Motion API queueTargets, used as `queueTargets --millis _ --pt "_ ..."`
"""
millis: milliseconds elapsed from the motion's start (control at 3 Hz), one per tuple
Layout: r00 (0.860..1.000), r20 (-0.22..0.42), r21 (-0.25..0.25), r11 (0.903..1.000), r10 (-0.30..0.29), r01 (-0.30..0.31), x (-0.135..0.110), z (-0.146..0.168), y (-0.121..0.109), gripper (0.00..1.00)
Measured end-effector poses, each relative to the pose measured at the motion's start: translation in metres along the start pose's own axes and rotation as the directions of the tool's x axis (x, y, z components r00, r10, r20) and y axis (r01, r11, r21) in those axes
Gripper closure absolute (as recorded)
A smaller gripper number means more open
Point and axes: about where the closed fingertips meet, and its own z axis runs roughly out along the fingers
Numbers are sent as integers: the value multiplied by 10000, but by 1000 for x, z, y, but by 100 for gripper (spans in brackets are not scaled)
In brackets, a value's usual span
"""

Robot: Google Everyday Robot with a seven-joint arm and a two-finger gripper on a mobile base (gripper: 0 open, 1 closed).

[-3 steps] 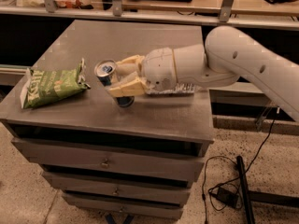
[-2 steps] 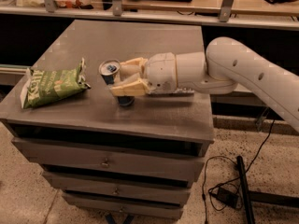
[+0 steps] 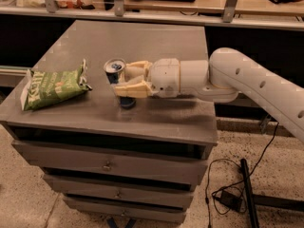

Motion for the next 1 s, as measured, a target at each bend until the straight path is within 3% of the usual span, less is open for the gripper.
queueTargets --millis 333,667,1000 --pt "10000 -1 1 10000 0 0 0 0 0 43" --pt "9998 -161 123 9999 -80 82 0 -2 -2 11" --pt "9938 -1012 741 9958 -465 542 0 -15 -9 0"
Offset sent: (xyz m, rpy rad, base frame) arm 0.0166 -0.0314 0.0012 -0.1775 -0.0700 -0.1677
